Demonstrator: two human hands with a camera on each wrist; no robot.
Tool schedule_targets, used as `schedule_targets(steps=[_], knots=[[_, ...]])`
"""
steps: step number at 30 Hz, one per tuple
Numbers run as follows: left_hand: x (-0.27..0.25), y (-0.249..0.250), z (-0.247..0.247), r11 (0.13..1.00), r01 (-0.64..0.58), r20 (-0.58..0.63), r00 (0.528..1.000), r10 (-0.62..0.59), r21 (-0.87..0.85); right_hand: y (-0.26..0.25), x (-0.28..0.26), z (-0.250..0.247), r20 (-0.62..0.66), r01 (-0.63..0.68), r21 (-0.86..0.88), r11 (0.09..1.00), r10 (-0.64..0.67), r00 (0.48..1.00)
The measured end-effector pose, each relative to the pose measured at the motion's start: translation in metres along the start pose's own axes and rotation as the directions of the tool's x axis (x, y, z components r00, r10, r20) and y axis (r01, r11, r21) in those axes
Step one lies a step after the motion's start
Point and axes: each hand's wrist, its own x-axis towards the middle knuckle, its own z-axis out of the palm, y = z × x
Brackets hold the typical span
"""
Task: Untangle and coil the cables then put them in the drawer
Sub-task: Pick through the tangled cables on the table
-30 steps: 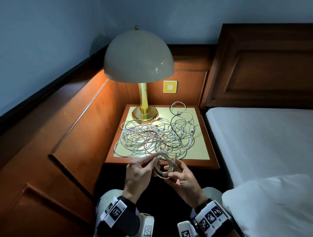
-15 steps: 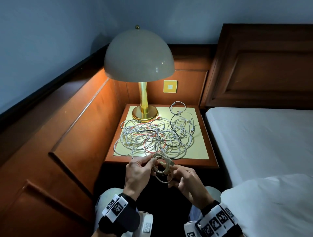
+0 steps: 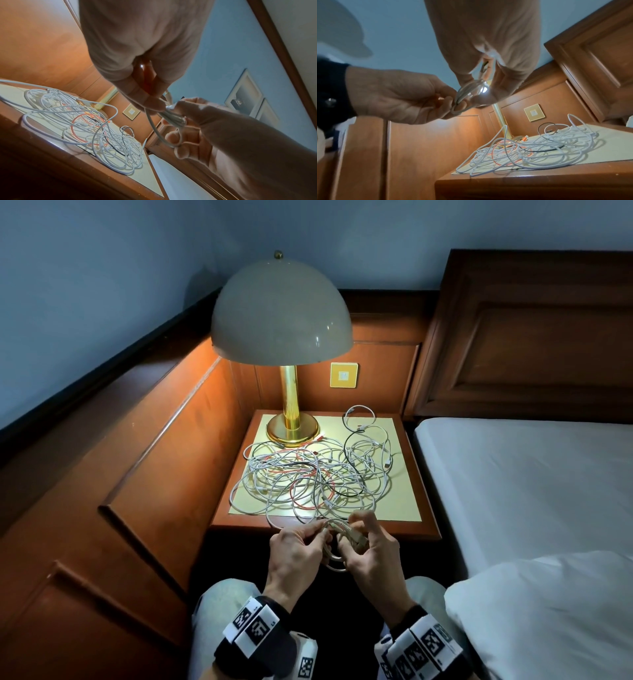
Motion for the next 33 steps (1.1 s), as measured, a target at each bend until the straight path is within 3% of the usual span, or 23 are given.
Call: schedule_targets(steps=[4,7,11,15,17,24,29,33], knots=[[0.001,-0.003,0.003,1.0,-0.009,0.021,1.0,0.009,0.01,0.005,0.0,-0.002,-0.025,0.18,-0.089,0.98,-0.182,0.983],[0.0,-0.007,0.006,0.998,-0.047,0.042,0.998,0.045,0.036,0.001,0.003,-0.004,-0.051,0.213,-0.052,0.976,-0.215,0.975],[-0.005,-0.013,0.01,1.0,0.016,0.075,0.997,-0.017,0.017,-0.016,0.012,-0.011,-0.006,0.001,0.312,0.95,0.001,1.0],[-0.006,-0.017,0.009,0.997,0.071,0.085,0.994,-0.068,-0.032,-0.022,0.02,-0.023,-0.024,-0.155,0.622,0.767,0.217,0.976],[-0.003,-0.02,0.007,0.996,0.074,0.079,0.994,-0.07,-0.048,-0.021,0.02,-0.026,0.005,-0.196,0.663,0.722,0.258,0.966],[-0.002,-0.016,-0.006,0.993,-0.006,0.111,0.994,0.02,-0.121,-0.006,0.019,-0.028,-0.004,-0.255,0.394,0.883,0.279,0.96],[-0.004,-0.007,-0.011,0.959,0.048,0.179,0.984,0.003,-0.279,-0.005,0.027,-0.026,0.193,-0.276,0.071,0.959,0.258,0.947],[0.001,-0.01,-0.016,0.964,0.041,0.174,0.985,0.005,-0.263,-0.01,0.035,-0.029,0.44,-0.375,0.152,0.914,0.278,0.854]])
